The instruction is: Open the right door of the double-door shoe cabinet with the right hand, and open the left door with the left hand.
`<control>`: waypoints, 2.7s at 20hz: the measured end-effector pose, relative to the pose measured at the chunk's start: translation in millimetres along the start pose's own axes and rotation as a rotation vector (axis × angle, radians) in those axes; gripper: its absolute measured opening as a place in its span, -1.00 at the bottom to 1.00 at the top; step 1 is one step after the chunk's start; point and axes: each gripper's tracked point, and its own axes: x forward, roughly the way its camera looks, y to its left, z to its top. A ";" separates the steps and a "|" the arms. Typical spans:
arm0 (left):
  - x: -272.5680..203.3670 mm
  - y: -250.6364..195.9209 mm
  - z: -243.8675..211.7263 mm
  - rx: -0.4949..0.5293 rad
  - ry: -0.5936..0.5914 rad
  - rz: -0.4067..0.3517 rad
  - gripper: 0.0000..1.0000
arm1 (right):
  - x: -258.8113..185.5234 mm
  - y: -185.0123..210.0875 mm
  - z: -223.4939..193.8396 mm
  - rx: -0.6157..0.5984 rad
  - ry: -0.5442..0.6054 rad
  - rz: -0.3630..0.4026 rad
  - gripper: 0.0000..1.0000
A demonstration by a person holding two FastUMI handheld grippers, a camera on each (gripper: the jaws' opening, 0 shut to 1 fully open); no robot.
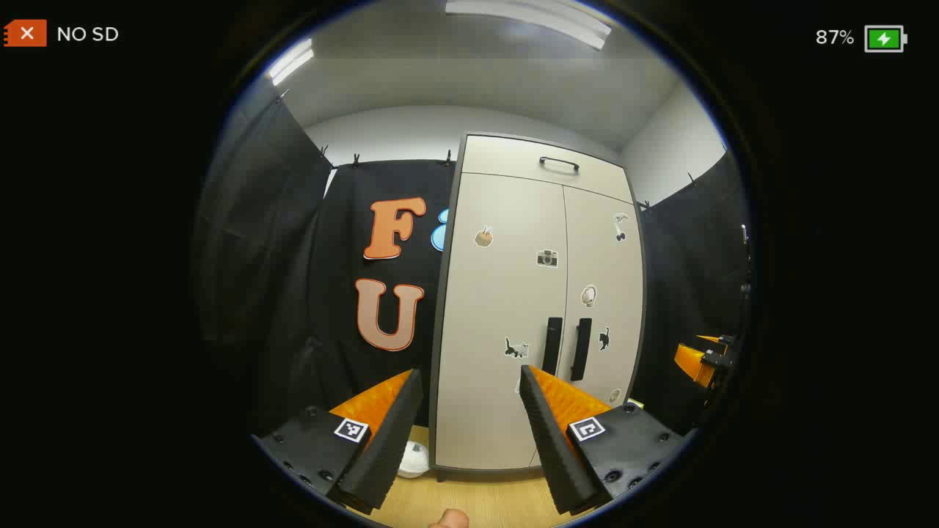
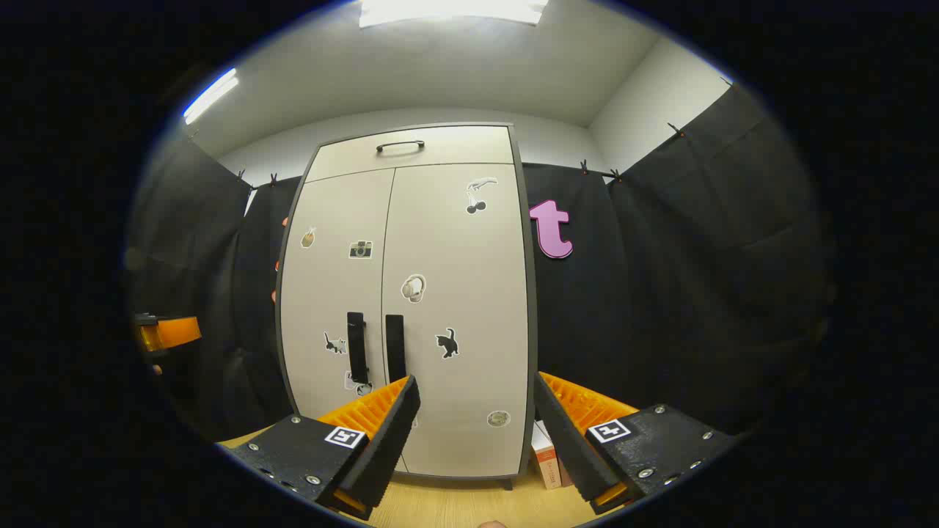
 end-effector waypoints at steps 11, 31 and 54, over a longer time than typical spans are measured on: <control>-8.1 10.6 3.9 0.004 -0.012 0.006 0.62 | -4.0 14.4 4.0 0.017 0.005 0.034 0.89; -8.1 12.0 -4.2 -0.001 0.014 -0.013 0.62 | 23.8 33.7 -9.0 0.011 0.029 0.043 0.89; -8.0 57.8 -15.7 0.025 0.012 0.031 0.63 | 187.7 97.1 -56.9 0.034 0.128 -0.019 0.89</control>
